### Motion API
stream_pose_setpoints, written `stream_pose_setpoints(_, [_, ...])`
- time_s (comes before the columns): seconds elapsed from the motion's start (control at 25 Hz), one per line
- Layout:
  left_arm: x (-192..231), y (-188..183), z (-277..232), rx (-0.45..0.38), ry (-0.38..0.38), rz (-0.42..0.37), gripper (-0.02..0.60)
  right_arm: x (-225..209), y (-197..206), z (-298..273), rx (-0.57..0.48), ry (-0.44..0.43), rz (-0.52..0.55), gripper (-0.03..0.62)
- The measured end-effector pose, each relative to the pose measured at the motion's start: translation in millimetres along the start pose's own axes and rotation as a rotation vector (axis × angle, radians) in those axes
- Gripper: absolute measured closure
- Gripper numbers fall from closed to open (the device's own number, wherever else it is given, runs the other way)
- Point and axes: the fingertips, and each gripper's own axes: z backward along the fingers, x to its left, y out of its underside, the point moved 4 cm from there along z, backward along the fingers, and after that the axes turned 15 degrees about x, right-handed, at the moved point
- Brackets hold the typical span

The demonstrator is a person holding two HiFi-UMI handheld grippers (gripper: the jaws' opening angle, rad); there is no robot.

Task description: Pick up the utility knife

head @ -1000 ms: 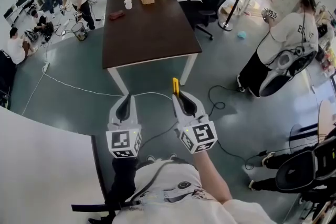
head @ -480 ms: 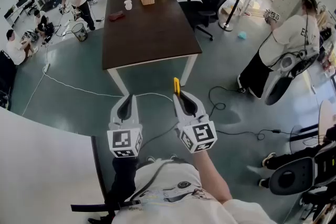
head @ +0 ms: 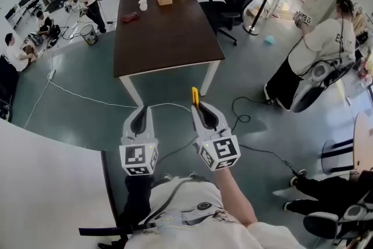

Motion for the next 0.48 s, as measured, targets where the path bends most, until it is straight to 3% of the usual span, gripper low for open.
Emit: stream_pose_setpoints(0.48, [-4.4, 2.1, 6.0, 0.014, 0.005, 0.012, 0.584, 0.3, 3.3, 8.3, 0.016, 0.009, -0.017, 0.545])
